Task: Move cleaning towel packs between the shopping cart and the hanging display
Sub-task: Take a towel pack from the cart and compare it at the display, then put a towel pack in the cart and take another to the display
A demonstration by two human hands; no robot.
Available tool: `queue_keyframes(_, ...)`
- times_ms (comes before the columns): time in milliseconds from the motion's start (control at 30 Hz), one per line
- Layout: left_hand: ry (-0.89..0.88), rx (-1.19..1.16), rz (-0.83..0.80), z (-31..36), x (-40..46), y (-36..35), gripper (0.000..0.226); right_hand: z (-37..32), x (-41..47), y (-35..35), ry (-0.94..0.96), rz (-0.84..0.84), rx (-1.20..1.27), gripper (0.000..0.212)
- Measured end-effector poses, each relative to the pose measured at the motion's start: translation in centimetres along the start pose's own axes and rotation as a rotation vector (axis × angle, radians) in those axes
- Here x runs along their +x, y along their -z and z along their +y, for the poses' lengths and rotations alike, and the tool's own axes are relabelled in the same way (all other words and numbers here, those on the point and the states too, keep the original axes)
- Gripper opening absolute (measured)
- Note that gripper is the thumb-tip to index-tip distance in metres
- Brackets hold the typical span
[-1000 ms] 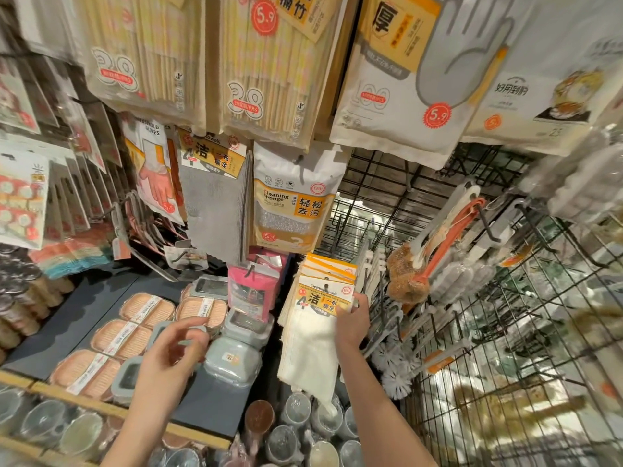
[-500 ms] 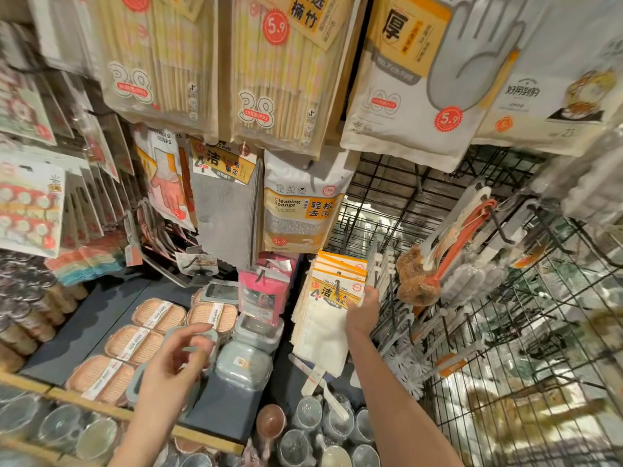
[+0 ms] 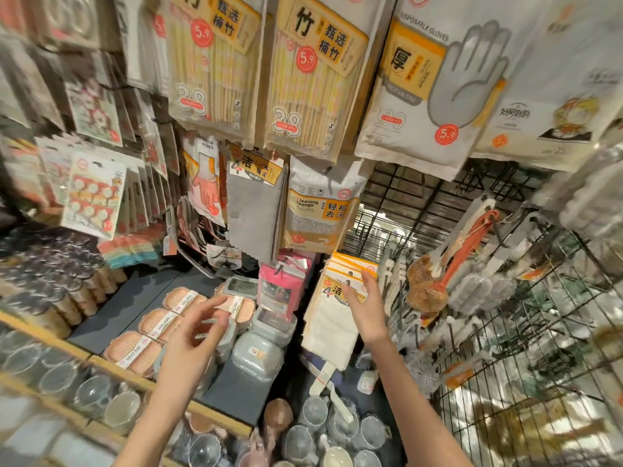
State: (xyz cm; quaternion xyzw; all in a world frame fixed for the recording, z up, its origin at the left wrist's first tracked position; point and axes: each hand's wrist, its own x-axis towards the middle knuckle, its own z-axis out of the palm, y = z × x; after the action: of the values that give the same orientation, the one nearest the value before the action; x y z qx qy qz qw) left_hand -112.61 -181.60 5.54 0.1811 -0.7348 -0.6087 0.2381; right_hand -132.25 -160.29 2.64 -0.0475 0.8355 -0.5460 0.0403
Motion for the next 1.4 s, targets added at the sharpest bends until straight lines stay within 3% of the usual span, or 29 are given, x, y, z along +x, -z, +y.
queue_keyframes(167,0.007,0.075,0.114,0.7,-3.4,0.8,0.027,-3.8,-4.3,-0.8,0.190,-0.243,-0.150,0.050)
queue_keyframes(300,-0.017,0.310,0.202,0.1,-7.2,3.6,0.028,-6.0,-7.6,-4.4,0.335,-0.408,-0.347,0.054)
queue_keyframes(467,0.008,0.580,0.386,-0.8,-12.2,9.7,0.057,-8.0,-12.7,-11.4,0.586,-0.651,-0.523,0.060)
queue_keyframes(633,0.169,0.725,0.587,-1.6,-17.5,16.5,0.061,-11.2,-19.9,-18.6,0.815,-0.878,-0.582,0.066)
queue_keyframes(733,0.266,0.743,0.730,-2.0,-20.8,20.9,0.045,-13.2,-24.6,-23.1,0.938,-0.964,-0.590,0.077)
queue_keyframes(900,0.374,0.772,0.935,-3.1,-26.4,28.9,0.068,-16.3,-32.5,-30.9,1.094,-1.121,-0.562,0.069)
queue_keyframes(1200,0.545,0.828,1.172,-5.0,-34.5,46.7,0.059,-21.8,-47.9,-46.7,1.334,-1.279,-0.511,0.070)
queue_keyframes(1300,0.574,0.842,1.225,-5.6,-37.0,51.7,0.067,-23.2,-52.5,-51.0,1.369,-1.334,-0.461,0.078)
queue_keyframes(1400,0.592,0.835,1.297,-6.8,-39.1,55.7,0.070,-24.3,-56.5,-55.0,1.413,-1.370,-0.465,0.071)
